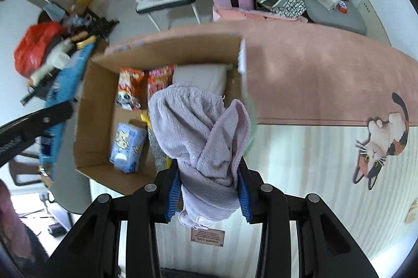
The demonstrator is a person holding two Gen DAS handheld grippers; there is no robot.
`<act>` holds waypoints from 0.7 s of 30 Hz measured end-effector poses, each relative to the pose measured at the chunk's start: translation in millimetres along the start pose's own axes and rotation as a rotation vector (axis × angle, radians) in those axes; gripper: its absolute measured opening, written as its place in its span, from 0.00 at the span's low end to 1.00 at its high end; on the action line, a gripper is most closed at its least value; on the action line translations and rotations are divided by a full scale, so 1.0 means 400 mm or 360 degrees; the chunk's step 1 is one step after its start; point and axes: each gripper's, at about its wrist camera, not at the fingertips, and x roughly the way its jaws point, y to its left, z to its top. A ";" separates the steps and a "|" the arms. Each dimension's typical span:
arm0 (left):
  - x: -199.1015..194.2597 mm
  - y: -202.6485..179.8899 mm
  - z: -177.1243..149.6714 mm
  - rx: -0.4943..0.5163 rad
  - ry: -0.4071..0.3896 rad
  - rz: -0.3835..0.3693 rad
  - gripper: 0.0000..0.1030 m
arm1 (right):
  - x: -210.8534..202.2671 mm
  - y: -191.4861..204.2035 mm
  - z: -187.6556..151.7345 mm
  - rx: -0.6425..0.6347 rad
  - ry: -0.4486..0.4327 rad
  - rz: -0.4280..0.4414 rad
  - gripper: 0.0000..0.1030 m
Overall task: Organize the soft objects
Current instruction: 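Carry the sock and tube snack into the box and open both tools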
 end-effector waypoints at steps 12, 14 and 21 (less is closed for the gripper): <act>0.271 0.178 -0.001 -0.0131 0.0360 0.0055 0.20 | 0.202 0.037 0.039 0.0002 0.0197 -0.0280 0.48; 0.291 0.195 -0.002 -0.0170 0.0414 0.0049 0.21 | 0.206 0.041 0.041 0.0013 0.0195 -0.0285 0.66; 0.271 0.193 -0.011 -0.0147 0.0383 0.0037 0.32 | 0.179 0.043 0.047 0.0082 0.0181 -0.0197 0.73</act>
